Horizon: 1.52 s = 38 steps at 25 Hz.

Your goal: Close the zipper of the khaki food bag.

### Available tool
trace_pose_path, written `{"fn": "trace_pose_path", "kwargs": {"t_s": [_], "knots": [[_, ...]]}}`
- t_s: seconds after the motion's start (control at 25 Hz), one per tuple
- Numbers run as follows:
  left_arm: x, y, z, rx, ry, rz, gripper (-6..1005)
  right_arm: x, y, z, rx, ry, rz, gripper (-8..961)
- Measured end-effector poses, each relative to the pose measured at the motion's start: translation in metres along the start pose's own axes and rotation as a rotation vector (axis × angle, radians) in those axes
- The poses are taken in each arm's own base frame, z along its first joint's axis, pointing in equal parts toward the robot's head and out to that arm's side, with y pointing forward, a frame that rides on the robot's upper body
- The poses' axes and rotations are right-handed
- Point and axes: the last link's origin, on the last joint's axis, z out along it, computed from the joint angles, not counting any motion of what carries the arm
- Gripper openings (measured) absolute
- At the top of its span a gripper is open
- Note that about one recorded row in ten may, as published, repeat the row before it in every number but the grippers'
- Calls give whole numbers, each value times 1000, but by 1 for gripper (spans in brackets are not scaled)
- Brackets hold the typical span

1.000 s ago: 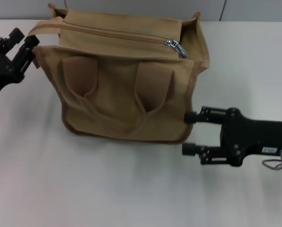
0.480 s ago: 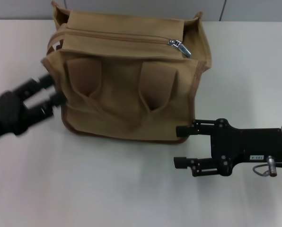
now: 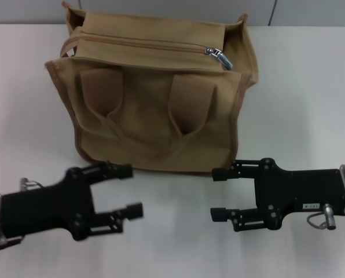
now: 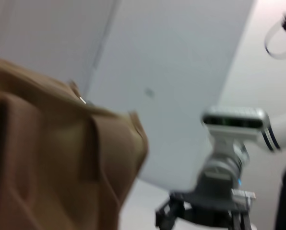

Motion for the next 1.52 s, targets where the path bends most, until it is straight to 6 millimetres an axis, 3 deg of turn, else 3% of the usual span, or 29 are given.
{"fn": "trace_pose_path", "kwargs": {"t_s": [0.12, 0.32, 0.84, 1.52], "knots": [[-13, 3, 17, -55, -87, 58, 800, 4, 3, 3, -3, -13, -20, 757], [-20, -1, 26, -52, -140, 81, 800, 5, 2, 10, -1, -13, -34, 756], [-22, -1, 27, -54, -160, 81, 800, 5, 0, 22, -6, -22, -54, 755], [-23, 0, 28, -71, -174, 73, 800, 5, 0, 23, -4, -21, -53, 753]]}}
